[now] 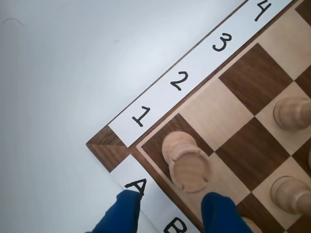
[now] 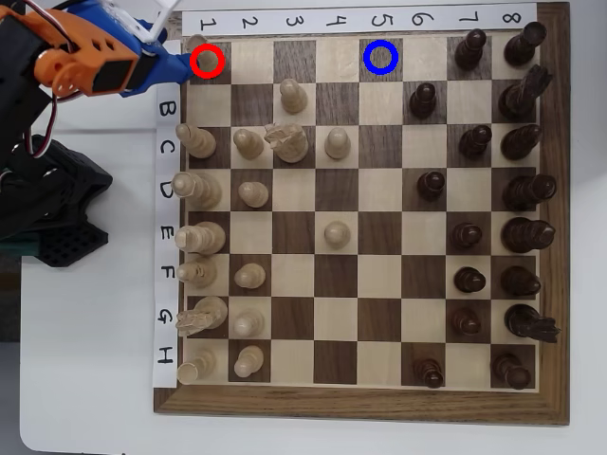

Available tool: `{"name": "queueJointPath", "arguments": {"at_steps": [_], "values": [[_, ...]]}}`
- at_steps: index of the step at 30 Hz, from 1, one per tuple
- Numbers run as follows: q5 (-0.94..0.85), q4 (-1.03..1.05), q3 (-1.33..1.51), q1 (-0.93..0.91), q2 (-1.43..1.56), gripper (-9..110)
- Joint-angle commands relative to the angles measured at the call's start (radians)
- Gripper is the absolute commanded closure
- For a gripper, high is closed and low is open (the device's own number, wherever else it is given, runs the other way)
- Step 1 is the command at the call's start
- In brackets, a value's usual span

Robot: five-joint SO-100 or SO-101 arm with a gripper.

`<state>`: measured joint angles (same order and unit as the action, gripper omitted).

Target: Move the piece to destination

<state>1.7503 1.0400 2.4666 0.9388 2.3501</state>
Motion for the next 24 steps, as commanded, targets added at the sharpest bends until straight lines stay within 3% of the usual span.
{"name": "queueJointPath", "arguments": {"at_steps": [1,24], "values": [[0.509,-0.098,0.012,-0.054,0.114,83],[0.474,-0.184,0.031,-0.061,0.069,83]]}}
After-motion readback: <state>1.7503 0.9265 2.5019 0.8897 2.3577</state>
